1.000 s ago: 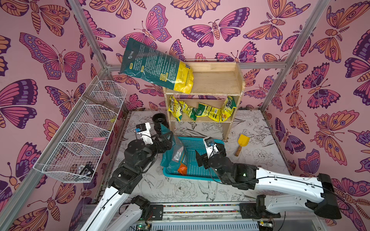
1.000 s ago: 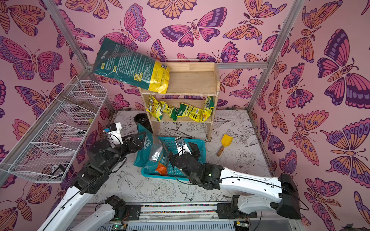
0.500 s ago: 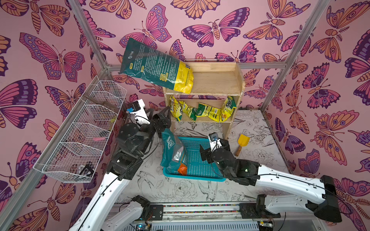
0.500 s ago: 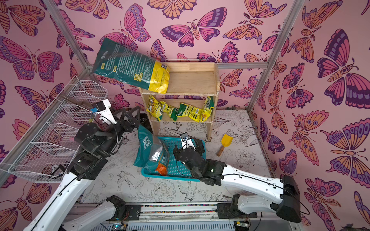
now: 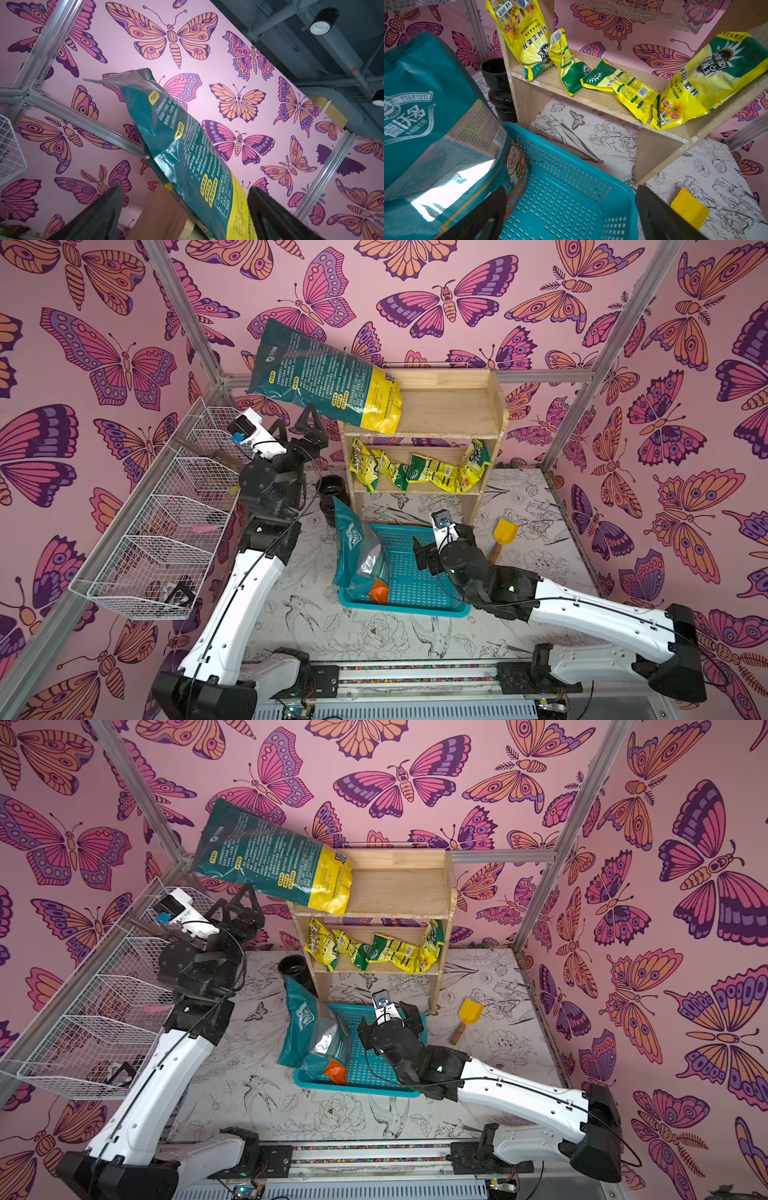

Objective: Take down the fertilizer bag from the shelf
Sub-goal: Pick up the fertilizer bag from the shelf.

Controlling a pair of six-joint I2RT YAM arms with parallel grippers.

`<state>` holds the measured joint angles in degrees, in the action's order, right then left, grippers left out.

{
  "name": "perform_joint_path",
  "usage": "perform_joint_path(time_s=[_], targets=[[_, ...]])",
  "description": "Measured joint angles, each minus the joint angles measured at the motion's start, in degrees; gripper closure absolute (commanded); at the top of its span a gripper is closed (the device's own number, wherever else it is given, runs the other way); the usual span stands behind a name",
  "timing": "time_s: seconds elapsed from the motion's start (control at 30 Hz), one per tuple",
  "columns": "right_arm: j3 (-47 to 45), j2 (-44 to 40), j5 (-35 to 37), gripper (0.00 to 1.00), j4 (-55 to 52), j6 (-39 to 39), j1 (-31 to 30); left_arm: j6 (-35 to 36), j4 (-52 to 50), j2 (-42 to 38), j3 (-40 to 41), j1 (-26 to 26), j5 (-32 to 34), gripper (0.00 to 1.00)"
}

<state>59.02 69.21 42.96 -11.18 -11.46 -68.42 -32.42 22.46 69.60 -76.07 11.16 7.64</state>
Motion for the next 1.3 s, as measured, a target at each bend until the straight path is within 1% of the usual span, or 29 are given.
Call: perform_joint_path(time_s=[0.17, 0.5, 0.63, 0.7, 0.83, 0.97, 1.07, 1.2, 1.3], targets=[[0.00, 0.48, -0.63, 0.01, -0.02, 0.00, 0.20, -4.72, 3.89, 7.82, -7.30, -2.56, -3.78, 0.00], [0.48, 1.88, -0.72, 0.01, -0.96, 1.51, 0.52, -10.71, 5.18, 21.46, -19.26, -3.74, -5.60, 0.00], [0.48, 1.62, 0.11, 0.01, -0.96, 2.32, 0.55, -13.38, 5.01, 23.06, -19.45, -3.80, -6.97, 0.00], [0.48, 1.29, 0.26, 0.01, -0.87, 2.51, 0.61, -14.16, 5.20, 22.47, -17.81, -3.74, -7.28, 0.00], [0.48, 0.96, 0.31, 0.01, -0.74, 2.78, 1.07, -14.12, 4.70, 20.79, -14.27, -3.65, -7.23, 0.00], [0.48, 1.05, 0.26, 0.01, -0.59, 3.15, 1.18, -13.94, 3.26, 20.63, -14.34, -4.04, -7.32, 0.00], [0.48, 1.36, 0.26, 0.01, -0.35, 3.61, 1.18, -15.10, 1.88, 22.03, -17.20, -5.33, -8.85, 0.00], [0.48, 1.99, 0.26, 0.01, -0.35, 4.04, 1.18, -17.73, 1.66, 26.73, -24.96, -6.69, -12.11, 0.00], [0.48, 2.32, 0.26, 0.01, -0.37, 4.04, 1.18, -19.80, 1.73, 29.97, -29.16, -6.75, -14.34, 0.00]])
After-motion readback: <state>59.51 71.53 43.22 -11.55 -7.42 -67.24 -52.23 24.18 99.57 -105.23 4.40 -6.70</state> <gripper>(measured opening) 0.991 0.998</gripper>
